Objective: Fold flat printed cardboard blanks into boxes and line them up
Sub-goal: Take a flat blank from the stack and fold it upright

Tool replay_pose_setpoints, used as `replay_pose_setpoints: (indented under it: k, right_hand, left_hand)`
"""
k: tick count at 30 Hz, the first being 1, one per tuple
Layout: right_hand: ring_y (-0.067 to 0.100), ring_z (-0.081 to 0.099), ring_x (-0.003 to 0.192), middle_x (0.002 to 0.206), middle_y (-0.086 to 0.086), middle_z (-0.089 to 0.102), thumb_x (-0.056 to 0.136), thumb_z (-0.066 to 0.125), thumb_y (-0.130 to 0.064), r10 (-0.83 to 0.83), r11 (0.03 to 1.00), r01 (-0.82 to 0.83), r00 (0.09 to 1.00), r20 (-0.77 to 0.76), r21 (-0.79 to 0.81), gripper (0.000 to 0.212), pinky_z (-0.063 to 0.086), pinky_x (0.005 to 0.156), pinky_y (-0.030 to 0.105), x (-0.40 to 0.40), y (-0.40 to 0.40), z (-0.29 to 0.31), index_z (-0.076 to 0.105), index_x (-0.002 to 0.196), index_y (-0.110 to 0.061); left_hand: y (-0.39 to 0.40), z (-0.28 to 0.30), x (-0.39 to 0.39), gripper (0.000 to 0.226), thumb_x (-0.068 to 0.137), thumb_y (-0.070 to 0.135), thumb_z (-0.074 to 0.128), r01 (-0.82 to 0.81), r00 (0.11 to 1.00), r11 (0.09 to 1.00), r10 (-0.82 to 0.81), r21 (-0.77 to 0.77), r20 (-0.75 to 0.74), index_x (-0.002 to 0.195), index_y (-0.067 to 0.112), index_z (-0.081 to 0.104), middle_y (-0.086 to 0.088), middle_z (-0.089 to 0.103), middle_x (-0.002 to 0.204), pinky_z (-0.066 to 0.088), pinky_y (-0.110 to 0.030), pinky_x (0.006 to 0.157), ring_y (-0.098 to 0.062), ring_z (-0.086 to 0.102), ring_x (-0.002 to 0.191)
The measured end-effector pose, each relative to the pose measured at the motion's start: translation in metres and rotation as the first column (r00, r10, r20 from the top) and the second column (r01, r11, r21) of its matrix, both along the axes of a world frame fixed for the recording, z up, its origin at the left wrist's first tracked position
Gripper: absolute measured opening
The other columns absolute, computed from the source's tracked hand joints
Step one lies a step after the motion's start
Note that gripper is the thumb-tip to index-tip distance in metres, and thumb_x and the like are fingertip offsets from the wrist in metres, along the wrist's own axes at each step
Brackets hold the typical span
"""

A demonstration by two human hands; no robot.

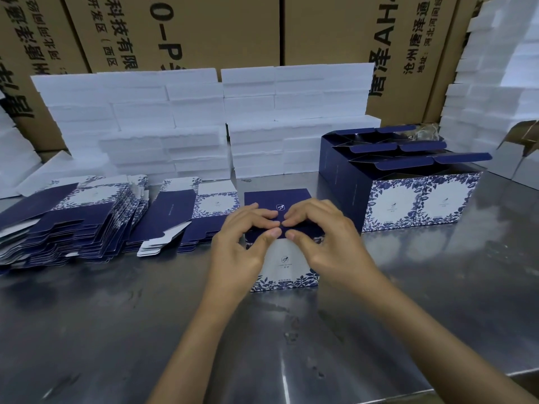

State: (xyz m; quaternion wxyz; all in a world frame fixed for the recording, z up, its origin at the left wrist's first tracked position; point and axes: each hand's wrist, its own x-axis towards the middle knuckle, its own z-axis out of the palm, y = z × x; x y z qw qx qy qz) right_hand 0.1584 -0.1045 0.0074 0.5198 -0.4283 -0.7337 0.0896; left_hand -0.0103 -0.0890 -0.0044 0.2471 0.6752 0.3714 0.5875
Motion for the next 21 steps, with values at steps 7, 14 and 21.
replay_pose_setpoints:
  k: [7,14,21]
  right_hand:
    - [0.009,0.062,0.105,0.099,-0.014,0.073,0.081,0.080,-0.002,-0.032,0.999,0.028,0.994,-0.104,-0.046,0.018,0.050,0.095,0.031,0.008,0.006,-0.002,0.078,0.091,-0.016]
    - [0.002,0.065,0.102,0.096,-0.016,0.073,0.083,0.080,0.000,-0.094,0.993,0.087,0.990,-0.105,-0.074,0.014,0.052,0.093,0.026,0.015,0.006,0.003,0.079,0.089,-0.013]
    - [0.017,0.068,0.101,0.101,-0.009,0.071,0.089,0.071,0.005,-0.240,0.970,0.238,0.970,0.030,0.045,0.015,0.058,0.086,0.045,0.026,0.008,-0.001,0.076,0.093,-0.008]
  left_hand:
    - [0.006,0.000,-0.010,0.020,0.084,0.006,0.077,0.063,0.997,0.995,-0.065,-0.072,-0.027,0.096,0.022,0.076,0.014,0.072,0.114,0.040,-0.021,0.107,-0.002,0.055,0.126]
    - [0.011,0.001,-0.007,0.020,0.084,0.000,0.075,0.071,0.996,0.992,-0.065,-0.103,0.058,0.099,0.013,0.078,0.004,0.074,0.112,0.046,-0.030,0.107,-0.003,0.058,0.125]
    - [0.021,0.001,-0.005,0.017,0.084,0.000,0.076,0.066,0.995,0.992,-0.057,-0.109,0.086,0.095,0.011,0.079,0.005,0.075,0.108,0.050,-0.016,0.095,0.000,0.061,0.120]
